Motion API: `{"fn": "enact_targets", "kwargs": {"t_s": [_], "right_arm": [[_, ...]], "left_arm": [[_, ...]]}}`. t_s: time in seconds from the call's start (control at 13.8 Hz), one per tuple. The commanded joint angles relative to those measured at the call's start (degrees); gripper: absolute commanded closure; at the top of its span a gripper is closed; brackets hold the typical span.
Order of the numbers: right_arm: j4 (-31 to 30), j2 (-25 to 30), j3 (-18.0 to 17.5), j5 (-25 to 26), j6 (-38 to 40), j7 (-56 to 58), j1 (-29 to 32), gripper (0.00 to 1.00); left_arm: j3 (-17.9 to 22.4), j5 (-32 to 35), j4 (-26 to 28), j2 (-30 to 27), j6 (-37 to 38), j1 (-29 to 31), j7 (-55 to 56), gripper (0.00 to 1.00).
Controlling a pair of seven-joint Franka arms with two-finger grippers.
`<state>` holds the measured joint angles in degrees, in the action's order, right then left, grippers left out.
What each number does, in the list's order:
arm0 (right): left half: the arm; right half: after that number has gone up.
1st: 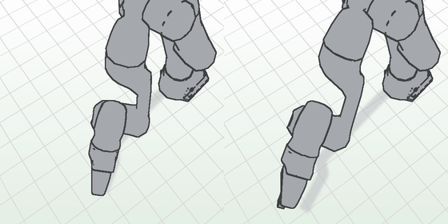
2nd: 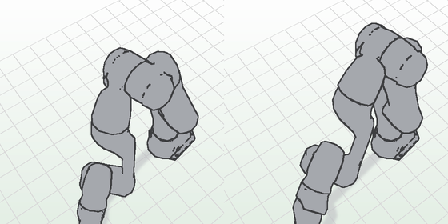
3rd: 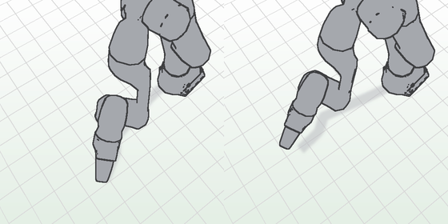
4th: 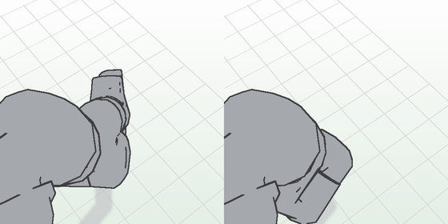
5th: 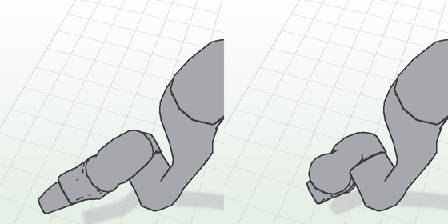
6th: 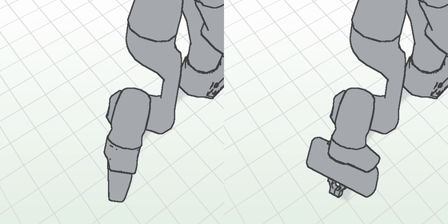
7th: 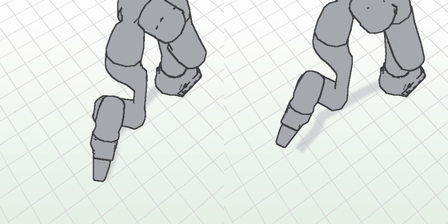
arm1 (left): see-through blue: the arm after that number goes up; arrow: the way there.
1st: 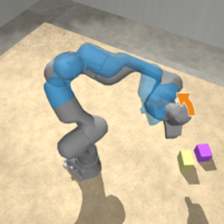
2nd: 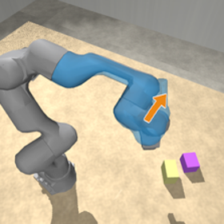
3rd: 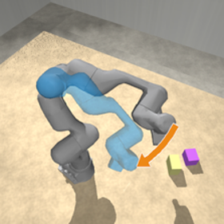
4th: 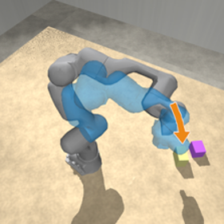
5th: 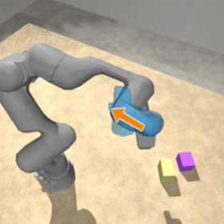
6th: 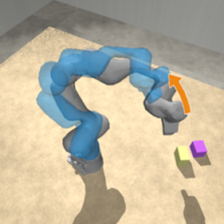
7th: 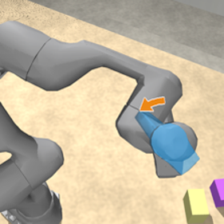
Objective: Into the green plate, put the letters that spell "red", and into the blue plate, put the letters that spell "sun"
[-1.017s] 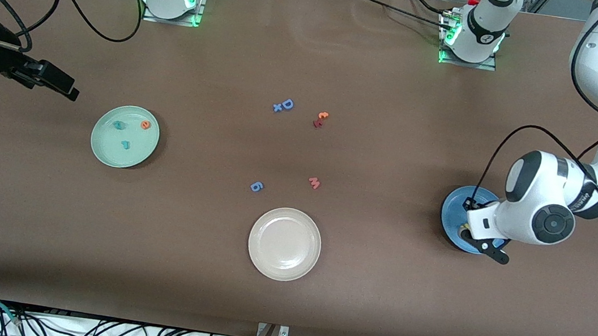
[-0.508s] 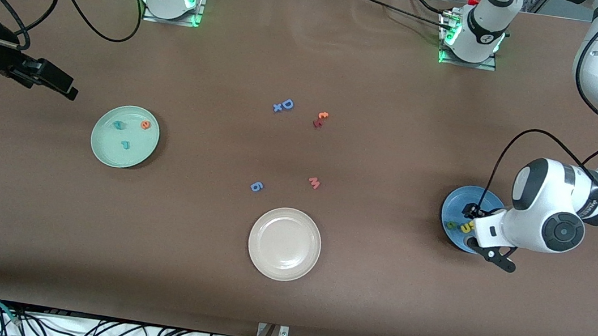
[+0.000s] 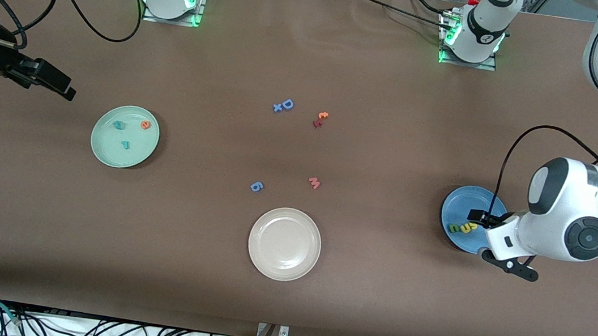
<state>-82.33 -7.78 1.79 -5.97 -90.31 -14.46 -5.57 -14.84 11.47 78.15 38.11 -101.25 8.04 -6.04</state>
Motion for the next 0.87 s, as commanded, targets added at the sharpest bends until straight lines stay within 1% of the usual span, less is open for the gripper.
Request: {"fn": "enact_targets", "kwargs": {"t_s": [0.0, 0.07, 0.22, 0.29, 0.51, 0.58, 0.65, 0.73, 0.8], "right_arm": [[0.3, 1.0, 0.8, -0.8, 0.3, 0.5, 0.2, 0.00], [0.4, 1.6, 1.7, -0.5, 0.6, 0.5, 0.2, 0.00], [0.4, 3.6, 4.3, -0.6, 0.9, 1.0, 0.2, 0.00], [0.4, 3.7, 6.0, -0.6, 2.0, 2.3, 0.2, 0.00], [0.4, 4.2, 11.6, -0.8, 3.2, 9.6, 0.2, 0.00], [0.4, 4.6, 12.7, -0.9, 3.6, 10.6, 0.2, 0.00], [0.4, 4.9, 13.8, -0.8, 3.9, 11.3, 0.2, 0.00], [0.4, 5.0, 13.9, -0.6, 3.9, 12.1, 0.2, 0.00], [0.5, 5.0, 13.8, -0.4, 3.8, 12.2, 0.2, 0.00]], "left_arm": [[0.0, -1.6, -3.6, -2.5, 5.4, -0.3, 5.8, 0.00], [0.2, -4.1, -3.7, -4.6, 6.8, 0.2, 9.3, 0.00], [0.4, -4.9, -3.8, -6.5, 8.7, 0.6, 10.2, 0.00], [0.3, -4.9, -5.0, -6.8, 10.4, 0.7, 10.4, 0.00], [0.6, -4.6, -12.7, -6.8, 18.7, 0.1, 10.4, 0.00], [0.9, -4.4, -14.1, -7.3, 19.8, -0.4, 10.4, 0.00], [2.3, -4.7, -13.0, -9.6, 19.7, -2.4, 10.3, 0.00], [6.1, -5.7, -10.6, -11.6, 19.5, -5.3, 9.9, 0.00], [9.6, -9.3, -8.8, -13.7, 18.0, -8.0, 10.0, 0.00]]}}
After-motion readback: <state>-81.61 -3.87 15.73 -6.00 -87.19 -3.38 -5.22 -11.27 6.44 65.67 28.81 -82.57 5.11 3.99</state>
